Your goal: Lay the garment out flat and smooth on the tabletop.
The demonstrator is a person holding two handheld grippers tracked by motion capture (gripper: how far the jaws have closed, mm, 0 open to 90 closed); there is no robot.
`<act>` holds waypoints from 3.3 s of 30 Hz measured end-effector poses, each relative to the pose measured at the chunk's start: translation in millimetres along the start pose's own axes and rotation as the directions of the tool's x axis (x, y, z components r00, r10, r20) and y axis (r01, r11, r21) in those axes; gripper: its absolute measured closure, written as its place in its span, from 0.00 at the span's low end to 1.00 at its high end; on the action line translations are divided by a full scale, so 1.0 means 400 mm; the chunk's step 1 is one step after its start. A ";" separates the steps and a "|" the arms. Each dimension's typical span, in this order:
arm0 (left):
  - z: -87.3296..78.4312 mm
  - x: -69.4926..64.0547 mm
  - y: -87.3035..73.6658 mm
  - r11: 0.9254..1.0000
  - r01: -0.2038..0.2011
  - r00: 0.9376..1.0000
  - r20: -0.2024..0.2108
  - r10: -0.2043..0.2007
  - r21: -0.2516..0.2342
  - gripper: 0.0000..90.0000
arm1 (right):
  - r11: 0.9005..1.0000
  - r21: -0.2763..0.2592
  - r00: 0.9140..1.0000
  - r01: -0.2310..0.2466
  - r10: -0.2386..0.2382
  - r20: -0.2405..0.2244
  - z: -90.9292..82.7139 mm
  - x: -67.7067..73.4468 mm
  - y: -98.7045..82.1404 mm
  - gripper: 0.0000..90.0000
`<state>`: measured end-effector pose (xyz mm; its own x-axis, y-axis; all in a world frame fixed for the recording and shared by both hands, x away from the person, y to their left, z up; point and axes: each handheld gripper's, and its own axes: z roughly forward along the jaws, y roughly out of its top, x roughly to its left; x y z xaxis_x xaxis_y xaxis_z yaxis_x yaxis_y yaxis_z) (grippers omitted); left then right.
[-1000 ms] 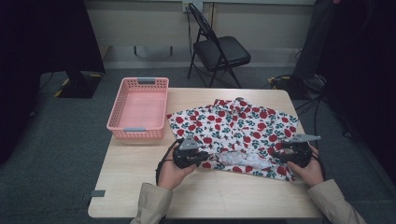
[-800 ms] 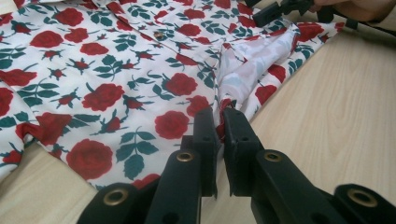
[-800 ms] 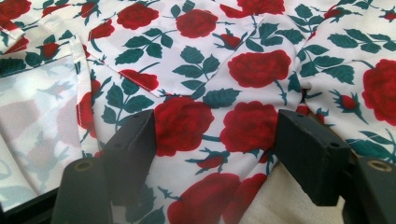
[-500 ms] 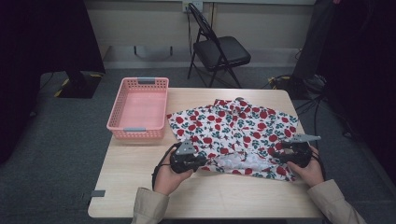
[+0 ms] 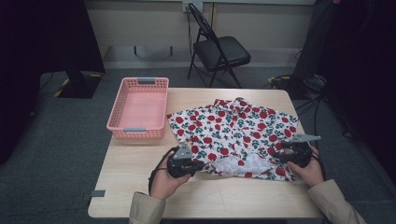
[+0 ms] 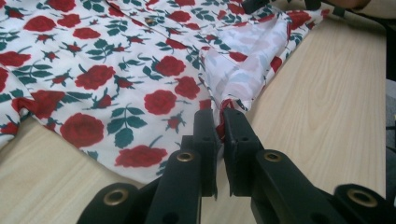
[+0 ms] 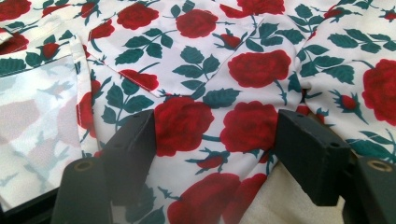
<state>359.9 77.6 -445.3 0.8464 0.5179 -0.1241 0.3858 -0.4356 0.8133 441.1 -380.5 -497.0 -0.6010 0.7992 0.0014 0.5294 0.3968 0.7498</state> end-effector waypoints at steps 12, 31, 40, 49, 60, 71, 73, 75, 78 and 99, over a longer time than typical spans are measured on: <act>-0.001 -0.026 -0.043 0.998 0.003 1.000 0.020 -0.004 0.059 0.94 | 1.000 0.000 1.000 0.000 0.000 0.000 0.000 0.000 0.000 0.33; 0.074 -0.007 0.033 1.000 0.013 1.000 -0.027 -0.013 0.003 0.41 | 1.000 -0.001 1.000 0.000 0.000 -0.001 0.000 0.000 0.000 0.33; 0.226 0.016 0.059 0.998 0.028 0.999 -0.028 -0.026 0.064 0.43 | 1.000 -0.001 1.000 -0.001 0.001 -0.001 0.000 0.000 0.000 0.32; 0.297 0.007 0.062 0.993 -0.053 0.997 -0.050 0.058 0.109 0.60 | 1.000 -0.001 1.000 -0.001 0.001 -0.001 0.000 0.000 0.000 0.33; 0.289 -0.032 0.077 0.985 -0.086 0.996 0.030 0.082 0.149 0.99 | 1.000 -0.001 1.000 -0.001 0.001 -0.001 0.000 0.000 0.000 0.32; 0.224 -0.090 0.083 0.994 -0.079 0.988 0.139 0.067 0.076 0.99 | 1.000 -0.001 1.000 -0.001 0.001 -0.001 0.000 0.000 0.000 0.33; 0.217 -0.095 0.080 0.994 -0.084 0.988 0.139 0.073 0.075 0.99 | 1.000 -0.001 1.000 0.000 0.000 -0.001 0.000 0.000 0.000 0.33; 0.209 -0.102 0.072 0.994 -0.080 0.986 0.151 0.068 0.074 0.99 | 1.000 -0.001 1.000 0.000 0.000 -0.001 0.000 0.000 0.000 0.33; 0.200 -0.119 0.059 0.995 -0.074 0.982 0.178 0.062 0.065 0.96 | 1.000 -0.001 1.000 0.000 0.000 -0.001 0.000 0.000 0.000 0.32; 0.224 -0.032 0.017 0.999 -0.003 1.000 -0.020 0.004 0.041 0.34 | 1.000 -0.001 1.000 -0.001 0.001 -0.001 0.000 0.000 0.000 0.32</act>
<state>384.5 2.2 -489.2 0.8404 0.5309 -0.1093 0.3978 -0.4671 0.7897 440.9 -380.4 -497.1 -0.6014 0.7990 0.0026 0.5292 0.3958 0.7506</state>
